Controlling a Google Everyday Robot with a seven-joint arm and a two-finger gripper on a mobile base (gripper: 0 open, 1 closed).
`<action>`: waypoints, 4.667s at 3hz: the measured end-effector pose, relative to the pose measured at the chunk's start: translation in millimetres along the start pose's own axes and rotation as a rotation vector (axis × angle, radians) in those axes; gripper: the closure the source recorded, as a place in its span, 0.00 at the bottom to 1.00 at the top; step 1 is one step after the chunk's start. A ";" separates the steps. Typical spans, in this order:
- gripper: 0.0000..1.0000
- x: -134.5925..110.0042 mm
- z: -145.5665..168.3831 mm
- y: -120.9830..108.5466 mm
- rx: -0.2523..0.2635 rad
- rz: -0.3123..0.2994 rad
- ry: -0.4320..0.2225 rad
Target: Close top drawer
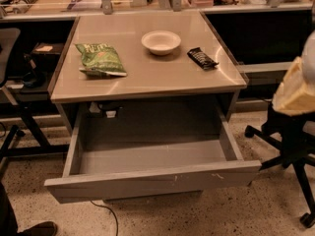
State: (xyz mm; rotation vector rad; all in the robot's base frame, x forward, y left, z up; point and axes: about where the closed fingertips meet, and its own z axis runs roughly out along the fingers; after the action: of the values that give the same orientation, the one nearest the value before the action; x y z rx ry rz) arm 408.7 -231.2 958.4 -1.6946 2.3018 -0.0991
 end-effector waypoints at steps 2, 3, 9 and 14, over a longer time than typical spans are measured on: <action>1.00 44.5 39.7 52.7 -0.112 0.083 0.072; 1.00 50.6 63.7 70.6 -0.153 0.098 0.070; 1.00 68.7 269.0 133.8 -0.397 0.239 0.125; 0.59 20.0 298.8 74.4 -0.352 0.196 0.062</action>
Offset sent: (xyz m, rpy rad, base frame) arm -0.0383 -0.0169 -0.0396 -0.0084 0.0954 -0.0616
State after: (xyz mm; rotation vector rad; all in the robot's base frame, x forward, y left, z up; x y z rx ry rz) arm 413.3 -194.2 652.1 -1.6210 2.6400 0.3151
